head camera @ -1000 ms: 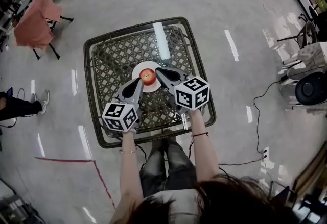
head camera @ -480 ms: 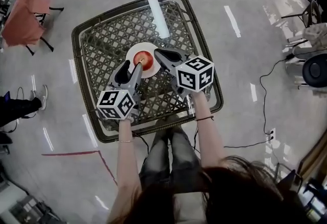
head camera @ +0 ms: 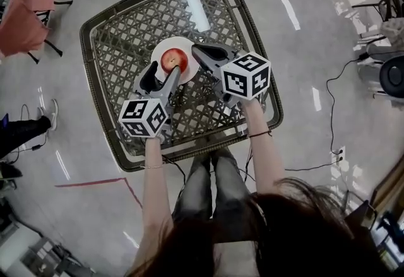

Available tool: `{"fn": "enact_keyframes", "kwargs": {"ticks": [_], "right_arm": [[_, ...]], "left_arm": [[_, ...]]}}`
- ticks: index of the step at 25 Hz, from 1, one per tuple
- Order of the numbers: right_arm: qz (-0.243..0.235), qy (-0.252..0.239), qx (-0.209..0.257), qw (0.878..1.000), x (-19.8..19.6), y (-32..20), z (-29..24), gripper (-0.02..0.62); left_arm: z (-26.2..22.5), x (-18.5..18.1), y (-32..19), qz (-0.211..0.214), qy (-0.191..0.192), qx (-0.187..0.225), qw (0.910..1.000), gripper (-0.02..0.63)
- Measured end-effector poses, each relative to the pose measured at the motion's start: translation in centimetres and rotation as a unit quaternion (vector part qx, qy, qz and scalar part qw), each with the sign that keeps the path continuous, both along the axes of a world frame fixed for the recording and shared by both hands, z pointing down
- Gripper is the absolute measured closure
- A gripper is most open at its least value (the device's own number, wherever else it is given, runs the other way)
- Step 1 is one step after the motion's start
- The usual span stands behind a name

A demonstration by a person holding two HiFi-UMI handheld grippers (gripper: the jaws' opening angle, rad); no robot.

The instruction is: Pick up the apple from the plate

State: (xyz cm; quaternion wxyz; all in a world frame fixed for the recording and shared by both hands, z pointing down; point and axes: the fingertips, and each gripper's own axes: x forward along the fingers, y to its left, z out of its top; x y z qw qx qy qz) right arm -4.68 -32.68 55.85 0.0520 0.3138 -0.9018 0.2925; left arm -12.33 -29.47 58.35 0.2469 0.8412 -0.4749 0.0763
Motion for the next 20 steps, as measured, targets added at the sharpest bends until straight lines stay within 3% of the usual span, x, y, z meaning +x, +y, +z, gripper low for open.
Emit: {"fn": "enact_keyframes", "kwargs": {"ticks": [9, 20], "right_arm": [[-0.004, 0.007, 0.0, 1.0, 0.5, -1.1, 1.8, 0.586], [-0.013, 0.012, 0.0, 1.0, 0.0, -1.3, 3.0, 0.586]], "left_arm": [[1.7, 1.1, -1.5, 0.028, -0.028, 0.01, 0.9992, 0.206], [2.5, 2.4, -2.4, 0.065, -0.068, 0.033, 0.995, 0.193]]}}
